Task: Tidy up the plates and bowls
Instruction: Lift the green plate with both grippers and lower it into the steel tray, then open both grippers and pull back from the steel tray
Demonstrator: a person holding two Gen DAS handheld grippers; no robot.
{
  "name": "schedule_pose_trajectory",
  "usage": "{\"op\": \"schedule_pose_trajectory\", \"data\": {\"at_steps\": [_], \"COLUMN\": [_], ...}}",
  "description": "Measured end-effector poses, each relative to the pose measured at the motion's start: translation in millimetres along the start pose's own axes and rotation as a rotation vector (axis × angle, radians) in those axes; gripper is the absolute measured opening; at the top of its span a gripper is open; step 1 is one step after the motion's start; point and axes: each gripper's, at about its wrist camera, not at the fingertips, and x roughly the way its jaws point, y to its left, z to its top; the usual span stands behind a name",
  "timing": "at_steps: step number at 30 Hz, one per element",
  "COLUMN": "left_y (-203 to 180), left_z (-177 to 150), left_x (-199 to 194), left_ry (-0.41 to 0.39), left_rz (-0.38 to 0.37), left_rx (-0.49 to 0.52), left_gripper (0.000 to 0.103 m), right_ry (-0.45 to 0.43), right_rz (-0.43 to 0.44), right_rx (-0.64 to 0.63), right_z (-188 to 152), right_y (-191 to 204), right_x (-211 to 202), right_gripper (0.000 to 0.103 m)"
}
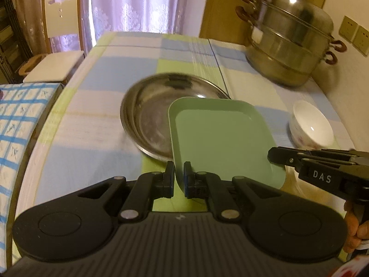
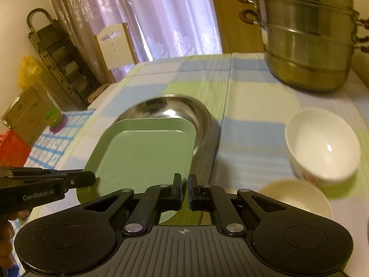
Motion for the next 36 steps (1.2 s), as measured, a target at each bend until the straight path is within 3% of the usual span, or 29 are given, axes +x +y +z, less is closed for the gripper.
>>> {"op": "schedule_pose_trajectory", "data": {"at_steps": [7,20,30,36], "left_y": [16.3,39.9,43.6,39.9], "left_z": [23.2,46.9,50.1,54.0], "left_x": [33.4,92.3,109.9,103.5], "left_ry": [0.005,0.057,0.084,0.056], "left_rz": [0.013,0.03,0.037,0.049], "left_rx": [-0.011,-0.024,-0.011,0.007], "left_gripper": [0.007,0.007,0.008,0.008], "right_ry": [-0.003,0.056,0.075,0.051], "right_rz": [-0.019,-0.052,-0.065,-0.081], "right_rx": [-0.011,0.028,0.047,0.063], "right_z": [24.1,39.6,39.1,38.9], "right_y": [2.9,-2.4,-6.6,-5.3], "right_x": [39.8,103.8,119.8,114.6], "right_gripper": [0.005,0.006,0.006,0.006]}}
